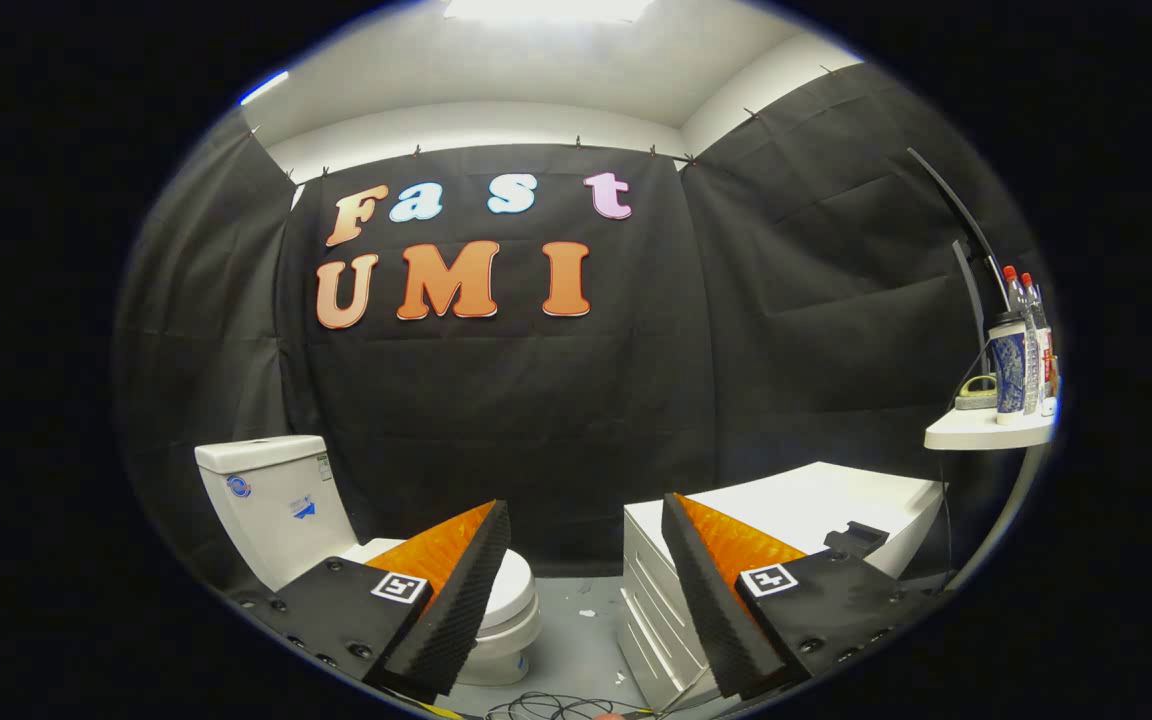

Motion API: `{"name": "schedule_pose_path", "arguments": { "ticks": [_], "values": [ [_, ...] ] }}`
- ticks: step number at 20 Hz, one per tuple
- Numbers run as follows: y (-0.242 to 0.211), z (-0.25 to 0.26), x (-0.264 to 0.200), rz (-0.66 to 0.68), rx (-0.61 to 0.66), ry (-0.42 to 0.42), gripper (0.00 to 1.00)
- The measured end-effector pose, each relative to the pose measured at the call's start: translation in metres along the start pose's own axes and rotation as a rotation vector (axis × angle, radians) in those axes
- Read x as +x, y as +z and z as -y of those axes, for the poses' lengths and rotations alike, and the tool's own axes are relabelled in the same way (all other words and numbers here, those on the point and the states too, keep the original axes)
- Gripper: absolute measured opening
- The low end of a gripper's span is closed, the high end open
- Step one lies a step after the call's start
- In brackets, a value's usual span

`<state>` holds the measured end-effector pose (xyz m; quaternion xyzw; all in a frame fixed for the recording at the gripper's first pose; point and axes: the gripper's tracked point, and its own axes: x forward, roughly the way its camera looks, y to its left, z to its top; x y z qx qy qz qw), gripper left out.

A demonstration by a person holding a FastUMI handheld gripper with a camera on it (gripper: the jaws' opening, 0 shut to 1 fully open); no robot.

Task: Open the toilet lid.

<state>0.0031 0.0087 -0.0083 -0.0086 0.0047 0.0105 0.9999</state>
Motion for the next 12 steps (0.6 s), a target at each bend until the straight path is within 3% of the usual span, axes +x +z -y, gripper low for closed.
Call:
{"name": "schedule_pose_path", "arguments": {
  "ticks": [12],
  "values": [
    [0.036,-0.035,0.029,0.042,0.016,0.073,0.98]
  ]
}}
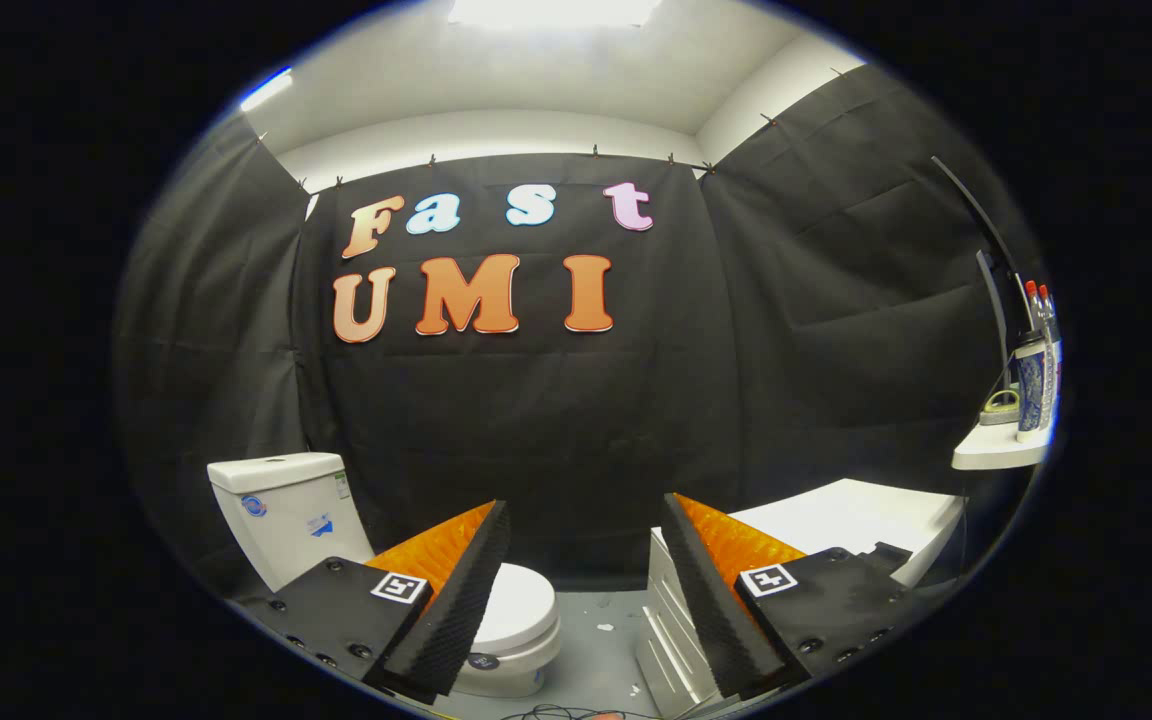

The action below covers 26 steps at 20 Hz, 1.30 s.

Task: Open the toilet lid.

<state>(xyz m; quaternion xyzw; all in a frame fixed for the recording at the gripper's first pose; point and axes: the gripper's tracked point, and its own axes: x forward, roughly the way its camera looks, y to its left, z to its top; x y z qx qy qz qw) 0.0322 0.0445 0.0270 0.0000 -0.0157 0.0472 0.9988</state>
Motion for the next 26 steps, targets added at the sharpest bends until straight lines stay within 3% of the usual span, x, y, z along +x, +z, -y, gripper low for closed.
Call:
{"name": "schedule_pose_path", "arguments": {
  "ticks": [7,11,16,21,26],
  "values": [
    [0.031,-0.034,0.050,0.052,0.035,0.064,0.98],
    [0.027,-0.064,0.076,0.049,0.129,0.125,0.98],
    [-0.025,-0.083,0.096,-0.043,0.287,0.164,0.98],
    [-0.077,-0.086,0.100,-0.104,0.365,0.153,0.98],
    [-0.157,-0.080,0.101,-0.215,0.429,0.120,0.98]
  ]
}}
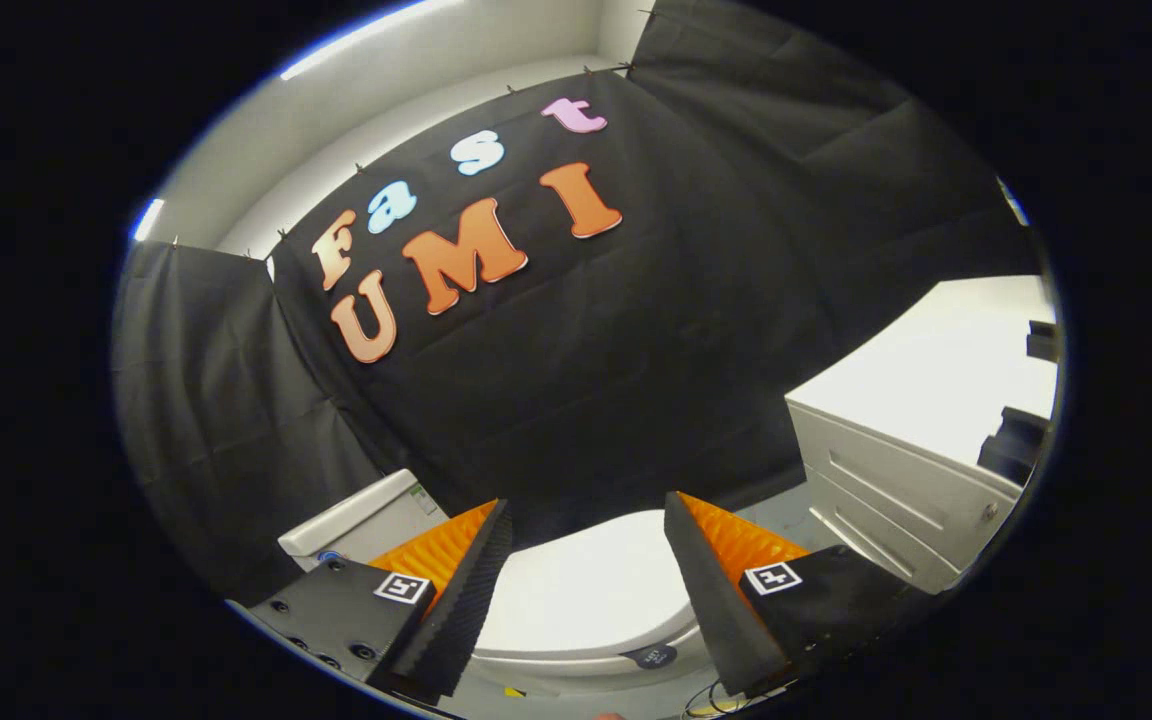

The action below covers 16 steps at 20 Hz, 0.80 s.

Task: Open the toilet lid.

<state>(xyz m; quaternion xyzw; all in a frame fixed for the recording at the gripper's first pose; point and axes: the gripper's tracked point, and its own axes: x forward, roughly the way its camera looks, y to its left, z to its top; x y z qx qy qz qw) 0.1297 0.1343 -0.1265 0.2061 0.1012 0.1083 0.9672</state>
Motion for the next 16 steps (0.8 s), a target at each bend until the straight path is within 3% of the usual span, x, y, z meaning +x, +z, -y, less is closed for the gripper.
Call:
{"name": "schedule_pose_path", "arguments": {
  "ticks": [10,16],
  "values": [
    [-0.147,0.081,0.013,-0.226,0.170,-0.079,0.99],
    [-0.194,0.094,0.024,-0.347,0.206,-0.069,0.99]
  ]
}}
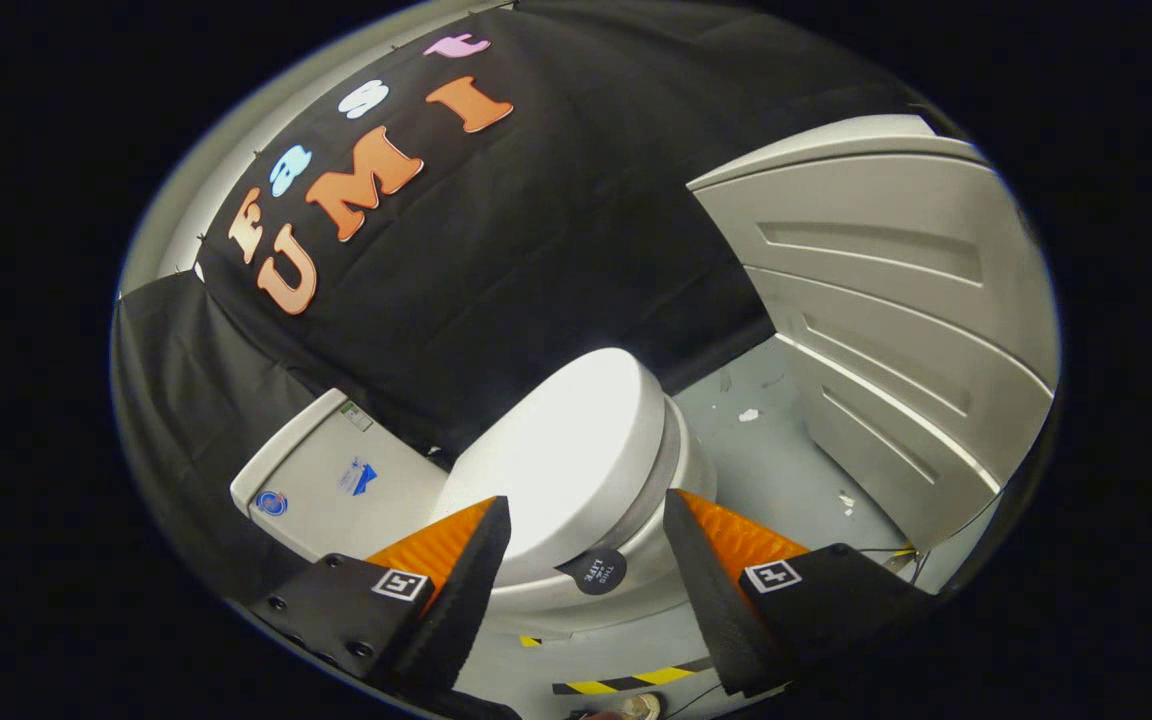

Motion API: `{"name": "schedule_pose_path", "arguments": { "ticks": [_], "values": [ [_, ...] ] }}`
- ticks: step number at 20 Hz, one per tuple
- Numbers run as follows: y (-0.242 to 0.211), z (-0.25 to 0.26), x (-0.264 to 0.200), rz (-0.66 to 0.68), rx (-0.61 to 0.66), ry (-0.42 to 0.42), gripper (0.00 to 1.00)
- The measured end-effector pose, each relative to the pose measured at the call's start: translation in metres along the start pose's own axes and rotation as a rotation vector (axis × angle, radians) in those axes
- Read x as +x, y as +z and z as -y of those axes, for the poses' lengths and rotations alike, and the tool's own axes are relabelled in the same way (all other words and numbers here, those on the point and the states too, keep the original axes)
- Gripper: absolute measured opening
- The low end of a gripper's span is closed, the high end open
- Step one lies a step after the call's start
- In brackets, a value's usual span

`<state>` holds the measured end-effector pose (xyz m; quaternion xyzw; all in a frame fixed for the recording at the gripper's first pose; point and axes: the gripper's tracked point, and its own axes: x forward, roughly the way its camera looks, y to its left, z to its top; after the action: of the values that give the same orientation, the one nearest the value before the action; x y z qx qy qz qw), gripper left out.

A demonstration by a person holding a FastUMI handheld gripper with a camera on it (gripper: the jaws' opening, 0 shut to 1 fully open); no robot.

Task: Open the toilet lid.

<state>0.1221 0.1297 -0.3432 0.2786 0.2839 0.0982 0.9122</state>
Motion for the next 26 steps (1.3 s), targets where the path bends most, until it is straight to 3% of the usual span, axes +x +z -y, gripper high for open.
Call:
{"name": "schedule_pose_path", "arguments": {
  "ticks": [4,8,13,15,17,20,23,26],
  "values": [
    [-0.034,0.017,0.021,-0.105,0.040,-0.011,0.99],
    [-0.053,0.013,0.031,-0.179,0.182,0.046,0.98],
    [-0.070,0.012,0.045,-0.234,0.252,0.081,0.97],
    [-0.077,0.015,0.051,-0.254,0.290,0.085,0.85],
    [-0.079,0.011,0.055,-0.263,0.352,0.109,0.83],
    [-0.087,0.013,0.061,-0.280,0.411,0.121,0.71],
    [-0.086,0.014,0.062,-0.276,0.416,0.126,0.71],
    [-0.084,0.018,0.063,-0.271,0.421,0.116,0.45]
  ]
}}
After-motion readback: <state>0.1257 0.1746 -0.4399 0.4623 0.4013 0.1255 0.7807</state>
